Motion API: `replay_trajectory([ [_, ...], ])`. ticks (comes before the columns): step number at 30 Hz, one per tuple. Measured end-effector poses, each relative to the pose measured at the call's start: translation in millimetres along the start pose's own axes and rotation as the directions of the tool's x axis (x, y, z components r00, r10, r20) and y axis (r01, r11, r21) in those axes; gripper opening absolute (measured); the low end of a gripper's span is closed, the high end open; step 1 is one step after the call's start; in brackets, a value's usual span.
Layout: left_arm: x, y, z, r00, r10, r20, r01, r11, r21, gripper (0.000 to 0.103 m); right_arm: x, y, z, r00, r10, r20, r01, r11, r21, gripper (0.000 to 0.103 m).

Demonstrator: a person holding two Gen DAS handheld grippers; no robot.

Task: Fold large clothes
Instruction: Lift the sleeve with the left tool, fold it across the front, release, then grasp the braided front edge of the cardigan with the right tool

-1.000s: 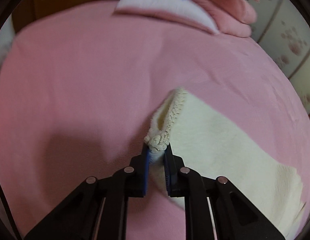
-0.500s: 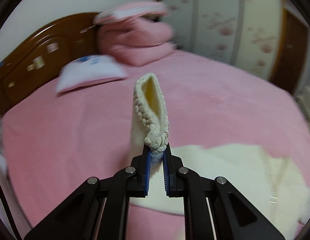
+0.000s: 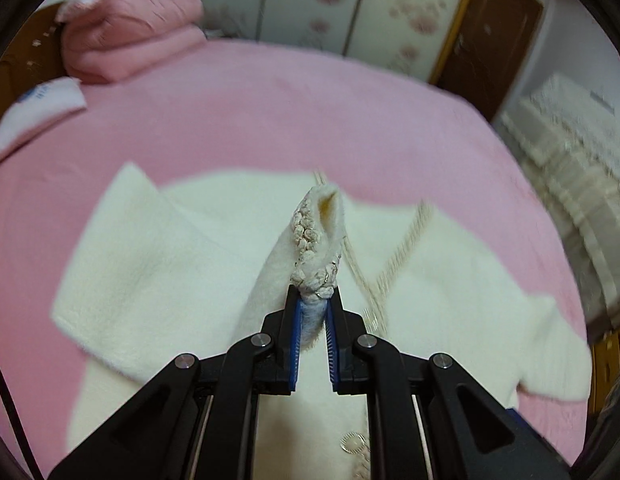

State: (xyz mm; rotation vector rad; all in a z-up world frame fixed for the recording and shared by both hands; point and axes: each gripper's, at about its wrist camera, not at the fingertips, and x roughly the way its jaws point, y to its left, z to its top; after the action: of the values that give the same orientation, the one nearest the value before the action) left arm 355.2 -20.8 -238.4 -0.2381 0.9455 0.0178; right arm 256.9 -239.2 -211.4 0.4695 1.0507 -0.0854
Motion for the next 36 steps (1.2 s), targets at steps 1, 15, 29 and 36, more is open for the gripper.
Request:
replay_trajectory([
  [1, 10, 0, -2, 1.000, -0.009, -0.025, 0.010, 1.000, 0.007, 0.009, 3, -6, 0, 1.000, -0.004, -0.012, 0.005, 1.000, 0.013, 0.097],
  [15, 62, 3, -62, 0.918, -0.100, -0.383, 0.120, 0.992, 0.028, 0.079, 44, -19, -9, 0.977, 0.165, -0.133, -0.150, 0.982, 0.114, 0.087],
  [29, 33, 151, -74, 0.912, 0.256, -0.322, -0.266, 0.964, 0.013, 0.079, 110, 70, -38, 0.935, 0.220, -0.278, -0.203, 0.975, 0.090, 0.056],
  [36, 54, 174, -62, 0.943, 0.262, -0.203, -0.275, 0.961, -0.040, 0.079, 118, 74, -22, 0.952, 0.214, -0.219, -0.198, 0.976, 0.092, 0.010],
])
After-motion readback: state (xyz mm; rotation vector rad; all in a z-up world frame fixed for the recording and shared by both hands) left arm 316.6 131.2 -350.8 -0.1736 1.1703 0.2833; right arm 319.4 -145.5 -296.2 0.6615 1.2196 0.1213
